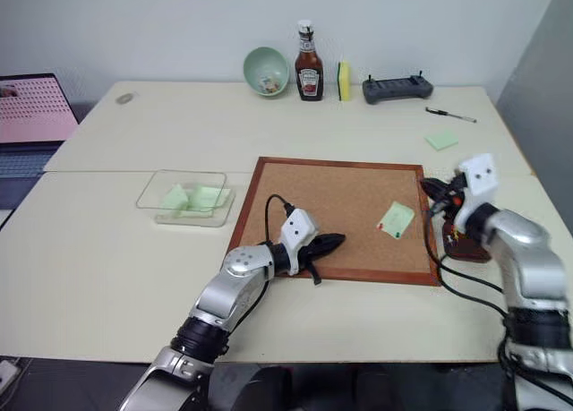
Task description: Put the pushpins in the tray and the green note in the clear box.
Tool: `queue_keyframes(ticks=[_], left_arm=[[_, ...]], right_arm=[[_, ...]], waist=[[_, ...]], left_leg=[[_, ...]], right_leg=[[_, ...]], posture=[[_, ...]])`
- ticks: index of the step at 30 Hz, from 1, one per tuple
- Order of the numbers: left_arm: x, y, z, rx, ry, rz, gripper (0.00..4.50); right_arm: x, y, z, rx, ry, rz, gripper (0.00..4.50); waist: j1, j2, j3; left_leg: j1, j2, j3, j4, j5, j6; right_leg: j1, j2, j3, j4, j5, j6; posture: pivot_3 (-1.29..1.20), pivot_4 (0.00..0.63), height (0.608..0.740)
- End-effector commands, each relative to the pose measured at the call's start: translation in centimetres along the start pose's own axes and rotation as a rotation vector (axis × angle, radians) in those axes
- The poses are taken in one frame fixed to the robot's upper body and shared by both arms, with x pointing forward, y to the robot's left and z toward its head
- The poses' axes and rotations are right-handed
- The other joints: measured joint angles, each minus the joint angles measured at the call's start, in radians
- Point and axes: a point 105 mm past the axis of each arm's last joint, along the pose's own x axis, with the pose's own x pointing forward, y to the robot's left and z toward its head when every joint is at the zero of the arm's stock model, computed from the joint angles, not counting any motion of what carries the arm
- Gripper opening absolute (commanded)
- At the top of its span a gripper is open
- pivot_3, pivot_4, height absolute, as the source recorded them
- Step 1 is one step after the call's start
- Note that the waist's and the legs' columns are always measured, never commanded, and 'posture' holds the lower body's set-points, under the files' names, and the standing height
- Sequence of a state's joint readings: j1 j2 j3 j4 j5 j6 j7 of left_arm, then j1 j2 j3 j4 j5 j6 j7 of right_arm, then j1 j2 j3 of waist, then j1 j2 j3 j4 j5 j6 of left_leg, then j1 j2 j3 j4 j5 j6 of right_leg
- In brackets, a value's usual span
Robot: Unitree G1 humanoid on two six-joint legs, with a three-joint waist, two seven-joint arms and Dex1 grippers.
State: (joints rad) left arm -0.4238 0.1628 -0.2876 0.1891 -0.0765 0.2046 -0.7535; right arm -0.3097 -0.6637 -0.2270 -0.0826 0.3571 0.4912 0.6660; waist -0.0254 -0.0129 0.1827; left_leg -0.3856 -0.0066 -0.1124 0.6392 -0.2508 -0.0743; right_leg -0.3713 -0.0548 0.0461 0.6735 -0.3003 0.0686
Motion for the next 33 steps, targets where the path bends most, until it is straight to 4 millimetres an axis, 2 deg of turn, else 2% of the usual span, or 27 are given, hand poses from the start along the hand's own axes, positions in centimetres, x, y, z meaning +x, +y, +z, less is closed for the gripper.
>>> queue_keyframes(ticks=[1, 5, 12, 18, 19, 20, 24, 27, 33], left_arm=[[-0.1, -0.9, -2.7, -0.055, 0.086, -0.030, 0.00], [-0.1, -0.6, -2.7, -0.052, 0.086, -0.032, 0.00], [0.1, -1.0, -2.7, -0.044, 0.087, -0.052, 0.00], [0.3, -1.2, -2.6, -0.039, 0.084, -0.060, 0.00], [0.3, -1.3, -2.6, -0.040, 0.083, -0.061, 0.00], [0.2, -1.3, -2.6, -0.039, 0.083, -0.063, 0.00], [0.1, -1.2, -2.6, -0.039, 0.085, -0.064, 0.00], [0.0, -1.1, -2.7, -0.039, 0.089, -0.064, 0.00], [0.1, -1.1, -2.7, -0.038, 0.088, -0.065, 0.00]], right_arm=[[-3.4, -0.5, 0.1, -0.163, 0.070, 0.013, 0.04], [-5.3, -1.7, -2.1, -0.228, 0.214, -0.025, 0.04], [-6.5, -3.0, -4.2, -0.217, 0.358, -0.066, 0.04], [-5.7, -3.2, -4.8, -0.186, 0.392, -0.078, 1.25], [-5.7, -3.1, -4.9, -0.181, 0.396, -0.072, 1.32], [-5.5, -3.1, -5.0, -0.184, 0.397, -0.070, 1.63], [-5.2, -3.4, -4.2, -0.192, 0.375, -0.081, 2.38], [-5.4, -3.8, -3.8, -0.187, 0.369, -0.089, 2.90], [-5.9, -3.8, -4.7, -0.205, 0.426, -0.074, 4.11]], waist=[[-0.002, 0.000, 0.000], [-0.008, 0.003, -0.002], [-0.005, 0.006, -0.004], [-0.004, 0.006, -0.004], [-0.005, 0.006, -0.004], [-0.005, 0.006, -0.004], [-0.004, 0.006, -0.004], [-0.005, 0.006, -0.004], [-0.004, 0.006, -0.004]], left_leg=[[0.000, 0.000, 0.000, 0.000, 0.000, 0.000], [0.003, 0.001, 0.002, 0.000, 0.000, 0.000], [0.003, 0.000, 0.002, 0.001, 0.000, 0.000], [0.003, 0.000, 0.002, 0.001, 0.000, 0.000], [0.003, 0.000, 0.002, 0.000, 0.000, 0.000], [0.003, 0.000, 0.002, 0.000, 0.000, 0.000], [0.003, 0.000, 0.002, 0.000, 0.000, 0.000], [0.003, 0.000, 0.002, 0.000, 0.000, 0.000], [0.003, 0.000, 0.001, 0.000, 0.000, 0.000]], right_leg=[[0.000, 0.000, 0.000, 0.000, 0.000, 0.000], [0.003, 0.000, 0.001, 0.000, -0.001, 0.001], [0.003, 0.000, 0.001, 0.000, -0.001, 0.002], [0.003, 0.000, 0.001, -0.001, -0.001, 0.002], [0.003, 0.000, 0.001, -0.001, -0.001, 0.002], [0.003, 0.000, 0.001, -0.001, -0.001, 0.002], [0.003, 0.000, 0.001, -0.001, -0.001, 0.002], [0.003, 0.000, 0.001, -0.001, -0.001, 0.002], [0.003, 0.000, 0.001, -0.001, -0.001, 0.002]], posture=[[0.00, 0.150, 0.740], [0.00, 0.150, 0.740], [0.00, 0.150, 0.740], [0.00, 0.150, 0.740], [0.00, 0.150, 0.740], [0.00, 0.150, 0.740], [0.00, 0.150, 0.740], [0.00, 0.150, 0.740], [0.00, 0.150, 0.740]])
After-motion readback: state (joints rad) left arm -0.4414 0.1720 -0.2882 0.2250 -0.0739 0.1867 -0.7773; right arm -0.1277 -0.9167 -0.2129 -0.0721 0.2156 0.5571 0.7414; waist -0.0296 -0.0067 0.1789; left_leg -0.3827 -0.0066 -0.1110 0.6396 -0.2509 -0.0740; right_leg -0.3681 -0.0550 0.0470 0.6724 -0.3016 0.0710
